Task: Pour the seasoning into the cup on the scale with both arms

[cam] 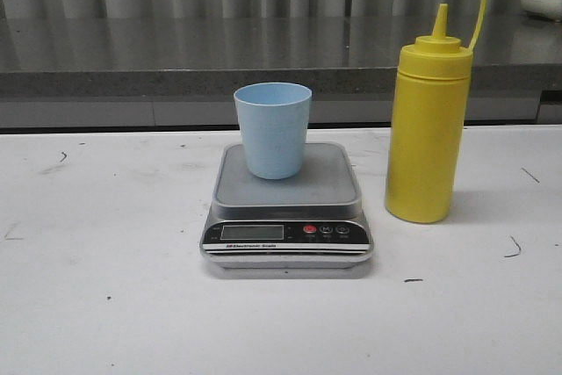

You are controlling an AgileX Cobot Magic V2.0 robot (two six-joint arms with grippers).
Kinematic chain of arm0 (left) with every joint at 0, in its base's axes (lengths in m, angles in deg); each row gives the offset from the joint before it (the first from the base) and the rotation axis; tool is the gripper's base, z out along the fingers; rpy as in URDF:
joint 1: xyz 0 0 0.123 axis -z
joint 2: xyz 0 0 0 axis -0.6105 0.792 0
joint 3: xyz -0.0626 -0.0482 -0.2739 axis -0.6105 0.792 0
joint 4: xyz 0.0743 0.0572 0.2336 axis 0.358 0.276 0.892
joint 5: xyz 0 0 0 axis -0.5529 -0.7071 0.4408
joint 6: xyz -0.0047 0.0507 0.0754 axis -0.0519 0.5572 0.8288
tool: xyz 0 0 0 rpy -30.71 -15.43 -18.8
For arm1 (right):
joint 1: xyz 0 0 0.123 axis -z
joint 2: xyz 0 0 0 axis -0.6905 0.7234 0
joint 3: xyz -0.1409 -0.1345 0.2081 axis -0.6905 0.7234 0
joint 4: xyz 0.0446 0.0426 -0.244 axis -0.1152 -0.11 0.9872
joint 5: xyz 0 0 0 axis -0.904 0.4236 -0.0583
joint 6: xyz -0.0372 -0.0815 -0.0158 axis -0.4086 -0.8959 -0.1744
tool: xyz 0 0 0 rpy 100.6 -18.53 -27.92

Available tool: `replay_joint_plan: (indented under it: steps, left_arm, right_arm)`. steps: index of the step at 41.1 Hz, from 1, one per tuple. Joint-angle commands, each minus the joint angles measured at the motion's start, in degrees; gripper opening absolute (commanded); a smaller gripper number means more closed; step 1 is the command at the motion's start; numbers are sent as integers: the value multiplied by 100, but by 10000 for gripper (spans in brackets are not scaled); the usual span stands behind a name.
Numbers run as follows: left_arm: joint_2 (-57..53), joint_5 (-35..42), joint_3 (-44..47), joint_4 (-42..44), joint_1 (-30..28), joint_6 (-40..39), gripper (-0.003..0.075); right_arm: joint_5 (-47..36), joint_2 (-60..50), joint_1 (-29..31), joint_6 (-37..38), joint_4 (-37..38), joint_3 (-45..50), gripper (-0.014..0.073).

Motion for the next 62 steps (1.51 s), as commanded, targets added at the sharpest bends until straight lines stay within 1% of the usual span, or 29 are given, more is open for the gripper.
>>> replay_joint_plan:
  steps: [1, 6, 13, 17, 23, 25, 30, 40, 44, 46, 53, 62]
  left_arm:
    - [17, 457, -137, -97, 0, 8, 355]
    - [17, 457, -137, -97, 0, 8, 355]
    - [17, 457, -137, -97, 0, 8, 355]
    - [17, 457, -137, -97, 0, 8, 355]
    - [17, 457, -137, -97, 0, 8, 355]
    - [17, 457, -137, -97, 0, 8, 355]
    - [17, 457, -137, -97, 0, 8, 355]
    - [17, 457, -137, -97, 0, 8, 355]
    - [17, 457, -137, -97, 0, 8, 355]
    - [17, 457, -137, -97, 0, 8, 355]
    - [17, 457, -137, -97, 0, 8, 355]
    - [17, 457, -137, -97, 0, 8, 355]
  right_arm:
    - [-405, 11, -280, -123, -10, -172, 658]
    - [-318, 11, -824, -123, -10, -343, 652]
    - [-256, 76, -1478, -91, -44, -865, 652]
    - [-327, 310, -1650, 2, -175, -1060, 652]
    - [-781, 897, -1688, 2, -304, -990, 652]
    - [-1123, 1119, -1688, 2, -330, -871, 652]
    - [-2354, 1491, -1688, -3, -381, -309, 652]
    - [-5635, 2304, -1688, 3, -496, 1242, 652]
    - [-6847, 2778, -1688, 3, -496, 1580, 652]
    - [-7439, 3214, -1688, 3, -496, 1664, 652]
    - [-8640, 4243, -1688, 3, -496, 1637, 652]
    - [-10243, 5142, -1671, 3, -591, 1619, 652]
